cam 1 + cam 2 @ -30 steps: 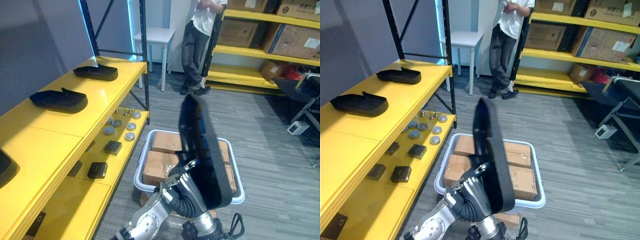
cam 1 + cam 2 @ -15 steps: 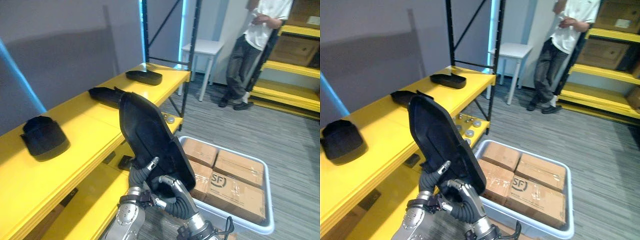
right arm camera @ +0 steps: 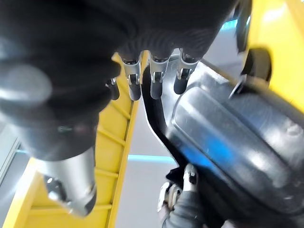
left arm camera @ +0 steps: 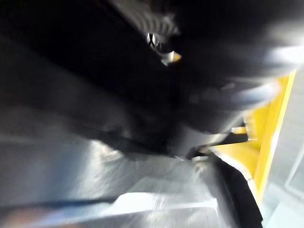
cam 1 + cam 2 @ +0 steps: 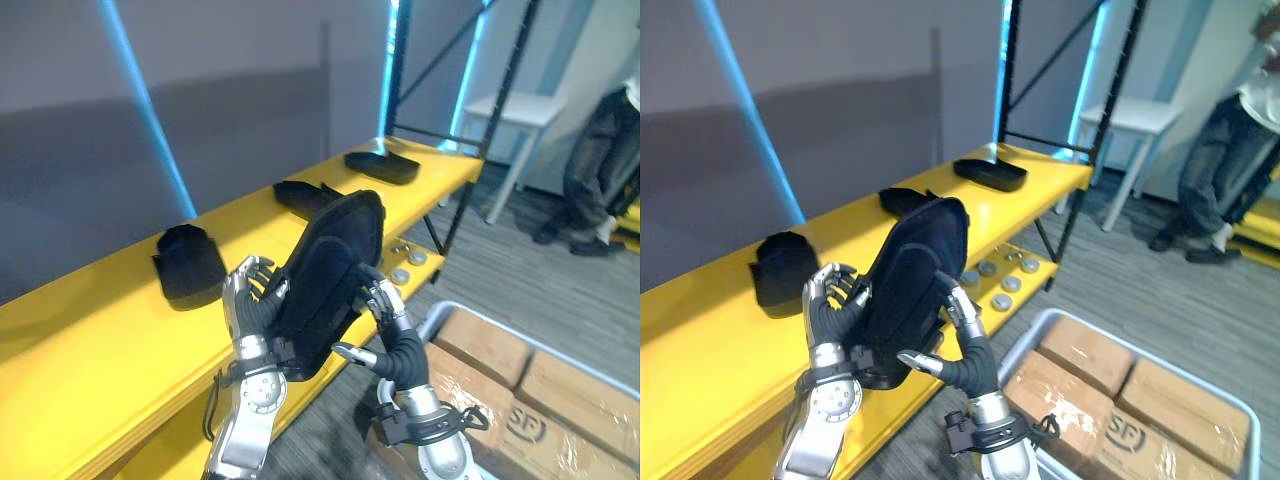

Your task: Walk over and take plastic housings, then place them on the shelf

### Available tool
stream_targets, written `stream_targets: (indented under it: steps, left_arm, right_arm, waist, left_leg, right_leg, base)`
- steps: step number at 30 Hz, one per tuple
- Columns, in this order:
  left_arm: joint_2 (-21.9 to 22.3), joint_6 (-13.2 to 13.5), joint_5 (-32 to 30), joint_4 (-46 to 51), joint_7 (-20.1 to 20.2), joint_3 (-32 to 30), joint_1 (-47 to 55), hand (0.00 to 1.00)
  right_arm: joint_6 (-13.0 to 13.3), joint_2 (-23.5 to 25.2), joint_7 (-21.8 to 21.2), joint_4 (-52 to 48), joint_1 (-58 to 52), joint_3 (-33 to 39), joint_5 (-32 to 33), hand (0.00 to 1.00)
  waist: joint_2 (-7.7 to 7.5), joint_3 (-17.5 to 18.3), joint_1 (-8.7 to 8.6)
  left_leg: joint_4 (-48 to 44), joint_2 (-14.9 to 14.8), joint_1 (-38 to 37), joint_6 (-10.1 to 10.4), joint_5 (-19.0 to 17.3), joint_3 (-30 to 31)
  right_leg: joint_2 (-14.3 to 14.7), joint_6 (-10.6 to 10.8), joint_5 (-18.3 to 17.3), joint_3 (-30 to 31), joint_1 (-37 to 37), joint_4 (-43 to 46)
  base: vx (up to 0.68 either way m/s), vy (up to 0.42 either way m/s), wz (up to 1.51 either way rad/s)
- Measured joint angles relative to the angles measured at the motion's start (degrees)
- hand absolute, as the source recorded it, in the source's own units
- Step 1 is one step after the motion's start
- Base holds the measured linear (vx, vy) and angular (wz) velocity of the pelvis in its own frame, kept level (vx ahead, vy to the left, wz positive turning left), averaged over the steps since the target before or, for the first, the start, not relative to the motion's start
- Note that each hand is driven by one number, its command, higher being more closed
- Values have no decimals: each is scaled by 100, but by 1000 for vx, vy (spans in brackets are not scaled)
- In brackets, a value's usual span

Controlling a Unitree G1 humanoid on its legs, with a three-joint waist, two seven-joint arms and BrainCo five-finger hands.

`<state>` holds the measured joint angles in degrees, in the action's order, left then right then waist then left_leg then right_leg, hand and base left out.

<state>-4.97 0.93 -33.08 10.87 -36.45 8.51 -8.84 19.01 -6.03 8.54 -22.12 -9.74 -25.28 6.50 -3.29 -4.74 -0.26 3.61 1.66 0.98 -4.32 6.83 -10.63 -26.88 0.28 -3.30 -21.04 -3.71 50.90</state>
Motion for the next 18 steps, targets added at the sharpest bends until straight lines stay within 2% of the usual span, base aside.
stream_targets:
  steps: [1,2,3,4,5,6,7,8,9,10,12,13,16,17,18]
  left_arm:
    - [9,-8,1,11,-41,-122,-1,100]
    - [8,-13,12,43,-38,-186,22,100]
    - [14,-13,19,107,-37,-208,60,100]
    - [39,22,42,289,-17,-231,123,100]
    - [53,68,76,376,3,-239,146,100]
    - [69,195,232,611,26,-255,232,100]
    - [92,359,409,792,65,-253,308,100]
    - [98,431,505,906,69,-256,393,100]
    - [98,552,701,1145,80,-269,594,100]
    - [210,714,984,1365,181,-340,887,100]
    - [381,938,1365,1853,376,-424,1431,100]
    - [449,1049,1577,2037,448,-495,1619,100]
    - [598,1292,2571,2454,559,-894,2081,100]
    - [675,1422,3230,2531,651,-1085,2309,100]
    - [696,1429,3445,2550,678,-1120,2376,100]
  right_arm:
    - [20,124,-75,-5,-96,187,195,0]
    - [36,243,-139,-6,-207,496,363,0]
    - [40,288,-149,-6,-254,652,443,0]
    - [59,403,-145,-25,-376,1040,534,0]
    - [62,473,-136,-49,-454,1255,556,0]
    - [75,572,-89,-121,-586,1669,592,0]
    - [116,615,5,-200,-737,2043,593,0]
    - [134,613,46,-200,-792,2205,591,0]
    - [162,628,112,-202,-885,2423,587,0]
    - [185,621,194,-149,-938,2636,548,0]
    - [186,580,328,-44,-918,2869,482,0]
    - [185,584,364,53,-915,2964,484,0]
    - [173,649,365,272,-952,3099,517,0]
    - [167,650,359,317,-950,3119,597,0]
    - [156,651,360,334,-945,3126,627,0]
  waist:
    - [5,-5,-100]
    - [6,-26,-126]
    - [7,-30,-154]
    - [9,-36,-182]
    - [12,-38,-196]
    - [14,-40,-241]
    - [10,-46,-277]
    - [-9,-37,-295]
    - [-99,-42,-301]
    - [-54,-52,-314]
    - [144,-22,-230]
    - [191,-18,-192]
    - [185,-26,-138]
    - [189,-32,-67]
    - [195,-56,-22]
  left_leg:
    - [-30,-17,-22,-45,-37,226]
    - [-89,1,-62,-68,-104,411]
    - [-127,9,-68,-62,-138,499]
    - [-193,32,-53,-44,-201,718]
    - [-203,41,-45,-29,-215,829]
    - [-217,72,-5,7,-237,1091]
    - [-242,122,19,51,-260,1366]
    - [-258,163,16,85,-281,1470]
    - [-319,312,10,216,-384,1676]
    - [-324,317,-34,298,-454,1834]
    - [-329,104,40,396,-479,1776]
    - [-341,12,103,467,-447,1814]
    - [-299,-155,109,559,-461,2013]
    - [-307,-179,107,590,-479,2138]
    - [-332,-172,116,604,-485,2200]
  right_leg:
    - [287,107,-360,321,-214,99]
    - [565,252,-571,566,-346,-174]
    - [722,314,-653,702,-379,-443]
    - [1098,435,-741,1112,-418,-1184]
    - [1299,466,-760,1377,-416,-1601]
    - [1633,552,-810,1934,-406,-2331]
    - [1830,567,-793,2365,-384,-2896]
    - [1856,554,-779,2472,-353,-3143]
    - [1789,395,-589,2514,-219,-3536]
    - [1751,588,-465,2327,-97,-3576]
    - [1877,475,-387,2120,6,-3852]
    - [1955,430,-334,1980,84,-3999]
    - [2125,381,-263,1550,432,-4361]
    - [2153,381,-263,1392,517,-4393]
    - [2158,381,-264,1308,569,-4401]
  base:
    - [135,-67,87]
    - [107,-59,89]
    - [105,-67,87]
    - [81,-65,77]
    - [83,-75,103]
    - [105,-134,118]
    - [108,-150,119]
    - [125,-200,116]
    - [104,-195,106]
    - [113,-197,94]
    - [159,-174,52]
    - [179,-157,43]
    - [167,-153,64]
    - [141,-124,56]
    - [103,-82,69]
